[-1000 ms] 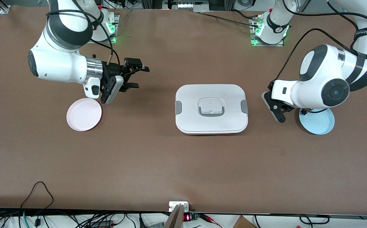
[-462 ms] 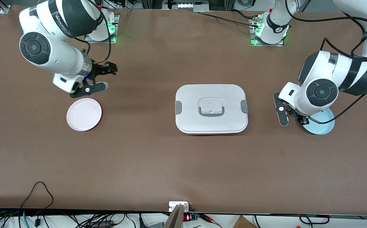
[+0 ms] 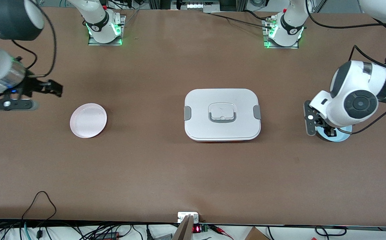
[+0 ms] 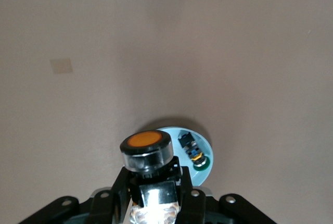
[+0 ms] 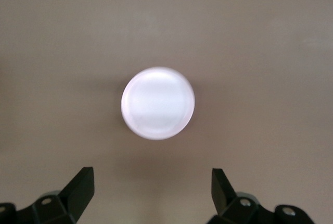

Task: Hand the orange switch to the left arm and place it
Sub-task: 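Carry the switch to the blue bowl while the right gripper retracts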

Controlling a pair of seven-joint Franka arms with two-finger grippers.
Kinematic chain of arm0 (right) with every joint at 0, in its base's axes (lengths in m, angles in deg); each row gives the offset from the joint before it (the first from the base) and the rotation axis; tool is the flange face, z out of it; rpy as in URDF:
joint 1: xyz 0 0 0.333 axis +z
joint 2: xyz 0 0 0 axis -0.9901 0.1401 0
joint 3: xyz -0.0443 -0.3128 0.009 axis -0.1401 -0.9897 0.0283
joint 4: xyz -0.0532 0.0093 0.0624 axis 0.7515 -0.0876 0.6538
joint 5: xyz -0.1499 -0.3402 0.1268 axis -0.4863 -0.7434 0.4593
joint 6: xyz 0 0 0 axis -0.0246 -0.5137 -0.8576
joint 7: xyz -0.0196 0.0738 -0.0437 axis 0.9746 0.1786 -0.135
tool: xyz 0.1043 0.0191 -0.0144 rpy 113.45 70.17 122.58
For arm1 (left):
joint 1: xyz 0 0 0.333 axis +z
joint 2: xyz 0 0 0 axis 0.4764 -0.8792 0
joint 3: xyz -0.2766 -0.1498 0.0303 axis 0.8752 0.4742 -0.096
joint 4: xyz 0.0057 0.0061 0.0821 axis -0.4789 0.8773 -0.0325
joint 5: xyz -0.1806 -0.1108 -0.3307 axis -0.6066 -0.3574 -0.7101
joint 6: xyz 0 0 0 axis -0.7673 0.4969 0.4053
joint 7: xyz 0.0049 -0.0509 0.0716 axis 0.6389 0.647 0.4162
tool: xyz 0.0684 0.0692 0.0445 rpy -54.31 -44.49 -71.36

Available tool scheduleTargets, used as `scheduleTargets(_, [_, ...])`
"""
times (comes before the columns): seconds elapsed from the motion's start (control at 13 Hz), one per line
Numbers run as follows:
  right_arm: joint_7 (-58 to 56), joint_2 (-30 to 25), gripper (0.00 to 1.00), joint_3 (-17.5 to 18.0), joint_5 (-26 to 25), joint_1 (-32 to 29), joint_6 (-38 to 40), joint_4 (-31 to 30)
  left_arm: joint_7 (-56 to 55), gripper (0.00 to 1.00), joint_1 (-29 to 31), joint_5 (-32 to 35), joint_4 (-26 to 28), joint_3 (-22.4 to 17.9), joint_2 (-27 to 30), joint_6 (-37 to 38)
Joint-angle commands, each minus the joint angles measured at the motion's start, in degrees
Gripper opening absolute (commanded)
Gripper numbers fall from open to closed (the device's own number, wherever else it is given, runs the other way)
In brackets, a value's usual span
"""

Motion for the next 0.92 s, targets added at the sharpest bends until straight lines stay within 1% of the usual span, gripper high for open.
scheduleTargets(0.0, [0.53,-1.52,1.0,0.9,-0.67,-1.76,-0.02,-0.39,4.82,0.22,4.68,1.73,-0.21,0.41,-3.0,-3.64])
scheduleTargets(0.08, [-0.17,-3.1,1.0,0.9,-0.49,-2.63,-0.71,-2.93,5.61,0.22,7.22,2.87,-0.12,0.41,-4.58,-5.22])
scheduleTargets(0.15, [-0.35,-4.94,1.0,0.9,0.81,-2.82,-2.2,-6.0,7.1,0.23,8.72,3.23,-0.12,0.41,-6.16,-6.63])
scheduleTargets(0.23, [-0.35,-6.79,1.0,0.82,2.04,-2.82,-5.17,-9.68,8.94,0.23,10.3,3.32,-0.12,0.32,-8.35,-9.34])
scheduleTargets(0.31, [-0.26,-7.59,1.0,0.82,2.23,-3.08,-7.9,-12.24,10.79,0.23,12.41,3.32,-0.12,0.32,-10.72,-12.68])
scheduleTargets(0.38, [-0.35,-7.42,1.0,0.82,2.23,-3.69,-8.19,-11.83,12.11,0.24,13.73,3.32,-0.12,0.32,-12.66,-14.28])
scheduleTargets(0.54, [-0.7,-7.33,1.0,0.73,2.14,-3.7,-6.27,-8.33,12.65,0.24,15.15,3.32,0.31,0.32,-15.05,-15.78])
scheduleTargets(0.69, [-0.61,-7.16,1.0,0.82,2.14,-3.7,0.3,-5.6,12.74,0.25,15.94,3.32,1.1,0.14,-15.06,-15.61])
scheduleTargets(0.85, [-0.61,-7.24,1.0,0.9,2.41,-3.7,1.39,-5.41,12.74,0.25,17.08,3.32,3.91,0.23,-14.79,-15.52])
